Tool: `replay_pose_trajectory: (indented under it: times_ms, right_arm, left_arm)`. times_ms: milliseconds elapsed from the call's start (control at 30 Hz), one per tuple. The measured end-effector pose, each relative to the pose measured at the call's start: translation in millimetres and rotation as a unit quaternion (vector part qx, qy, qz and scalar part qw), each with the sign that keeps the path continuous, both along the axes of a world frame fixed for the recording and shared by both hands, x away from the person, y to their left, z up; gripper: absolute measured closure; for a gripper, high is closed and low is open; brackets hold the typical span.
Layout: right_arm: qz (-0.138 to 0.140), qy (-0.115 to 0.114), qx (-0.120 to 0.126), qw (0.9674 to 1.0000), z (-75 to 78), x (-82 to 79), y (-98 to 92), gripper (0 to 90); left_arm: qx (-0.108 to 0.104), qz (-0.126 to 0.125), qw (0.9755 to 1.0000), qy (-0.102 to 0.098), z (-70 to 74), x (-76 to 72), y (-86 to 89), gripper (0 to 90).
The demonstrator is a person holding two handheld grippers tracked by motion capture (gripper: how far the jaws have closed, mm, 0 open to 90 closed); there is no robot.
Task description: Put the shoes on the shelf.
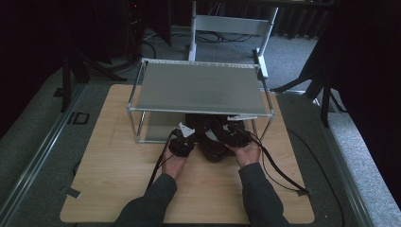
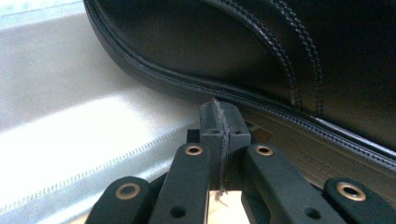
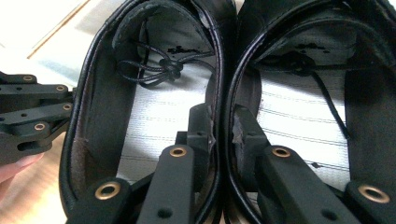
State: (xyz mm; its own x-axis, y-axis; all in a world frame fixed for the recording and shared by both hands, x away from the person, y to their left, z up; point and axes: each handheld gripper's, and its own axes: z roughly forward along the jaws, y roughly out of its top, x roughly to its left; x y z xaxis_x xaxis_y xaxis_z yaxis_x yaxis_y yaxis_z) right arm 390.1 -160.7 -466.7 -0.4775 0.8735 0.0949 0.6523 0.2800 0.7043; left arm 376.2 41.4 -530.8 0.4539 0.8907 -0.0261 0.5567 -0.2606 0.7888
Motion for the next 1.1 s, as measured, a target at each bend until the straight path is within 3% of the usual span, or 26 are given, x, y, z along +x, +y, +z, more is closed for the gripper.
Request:
replay_pose_trajectory:
  times_ms: [300, 633, 800, 933, 1100]
  right_arm:
    - [-0.021, -0.008, 0.007, 0.9997, -4.7, 5.8, 1.5, 80.1]
    - [-0.051, -0.021, 0.012, 0.9984, -9.9, 11.8, 4.4, 80.0]
    - [-0.064, -0.033, 0.014, 0.9973, -11.4, 13.1, 5.6, 80.0]
    - [-0.078, -0.045, 0.024, 0.9956, -13.0, 13.9, 7.2, 80.0]
    - [-0.096, -0.061, 0.032, 0.993, -15.3, 14.9, 10.0, 79.9]
  left_arm:
    - [-0.006, 0.012, 0.9999, -0.004, -1.8, 11.5, -1.7, 90.0]
    - [-0.025, 0.043, 0.9987, -0.002, -6.1, 27.4, -8.6, 90.0]
    - [-0.023, 0.046, 0.9986, -0.008, -5.2, 32.8, -10.8, 90.0]
    - [-0.026, 0.063, 0.9976, -0.015, -3.5, 37.2, -13.4, 90.0]
    - [-0.014, 0.062, 0.9977, -0.026, -2.0, 44.2, -15.2, 90.0]
